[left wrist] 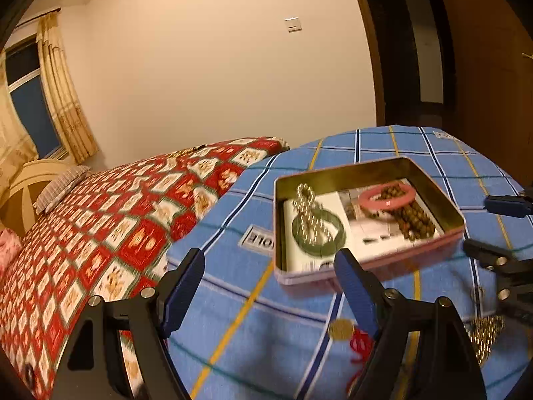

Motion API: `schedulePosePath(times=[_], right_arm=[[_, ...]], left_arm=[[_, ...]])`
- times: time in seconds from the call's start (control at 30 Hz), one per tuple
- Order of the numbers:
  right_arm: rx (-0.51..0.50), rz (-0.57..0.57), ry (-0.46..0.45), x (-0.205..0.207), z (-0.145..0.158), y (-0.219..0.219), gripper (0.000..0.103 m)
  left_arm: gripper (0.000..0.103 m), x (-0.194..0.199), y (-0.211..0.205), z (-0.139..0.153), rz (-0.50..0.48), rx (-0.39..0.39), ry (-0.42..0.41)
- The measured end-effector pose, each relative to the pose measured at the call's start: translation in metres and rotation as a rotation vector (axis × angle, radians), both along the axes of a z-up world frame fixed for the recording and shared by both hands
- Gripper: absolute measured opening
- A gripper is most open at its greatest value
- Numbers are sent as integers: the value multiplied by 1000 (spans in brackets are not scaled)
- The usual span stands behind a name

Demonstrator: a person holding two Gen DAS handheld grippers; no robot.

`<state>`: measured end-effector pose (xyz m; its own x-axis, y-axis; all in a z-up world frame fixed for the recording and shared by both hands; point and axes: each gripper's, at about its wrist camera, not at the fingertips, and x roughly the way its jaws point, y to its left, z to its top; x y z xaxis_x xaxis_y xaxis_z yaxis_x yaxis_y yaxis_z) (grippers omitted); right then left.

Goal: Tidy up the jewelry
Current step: 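Grasp the red tassel with the left tool while the right tool grasps the silver key ring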

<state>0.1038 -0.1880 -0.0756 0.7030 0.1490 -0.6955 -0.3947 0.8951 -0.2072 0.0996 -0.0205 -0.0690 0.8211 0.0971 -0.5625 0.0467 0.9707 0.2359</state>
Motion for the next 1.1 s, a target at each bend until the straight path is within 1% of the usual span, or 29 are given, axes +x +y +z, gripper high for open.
schedulePosePath(times=[0.1,0.27,0.53,0.83,0.9,0.93,0.97,1.03,1.07,1.1], right_arm=[[12,-26,12,-15,-3,-13,54],[28,-58,46,-29,-11,-25,54],[39,-51,90,-35,-25,-22,54],[55,-43,177,-32,-41,-20,54],[80,-50,187,-31,-42,-23,54],[87,-51,191,-31,-43,-24,54],[92,-52,193,-31,-43,-24,53],[96,-48,194,-32,-43,-24,51],[102,-44,198,-32,-43,-24,49],[108,-40,202,-32,-43,-23,44]], left_arm=[[80,-12,1,-9,3,-19,19],[80,-22,-9,-26,-18,-8,67],[80,-25,-19,-44,-55,-5,120],[80,-27,-28,-52,-111,-1,147],[78,-26,-30,-53,-131,-5,160],[69,-26,-30,-55,-138,-4,169],[51,-25,-31,-57,-149,-9,184],[34,-21,-30,-61,-157,-21,218],[30,-21,-29,-61,-160,-35,225],[28,-21,-28,-61,-162,-43,224]])
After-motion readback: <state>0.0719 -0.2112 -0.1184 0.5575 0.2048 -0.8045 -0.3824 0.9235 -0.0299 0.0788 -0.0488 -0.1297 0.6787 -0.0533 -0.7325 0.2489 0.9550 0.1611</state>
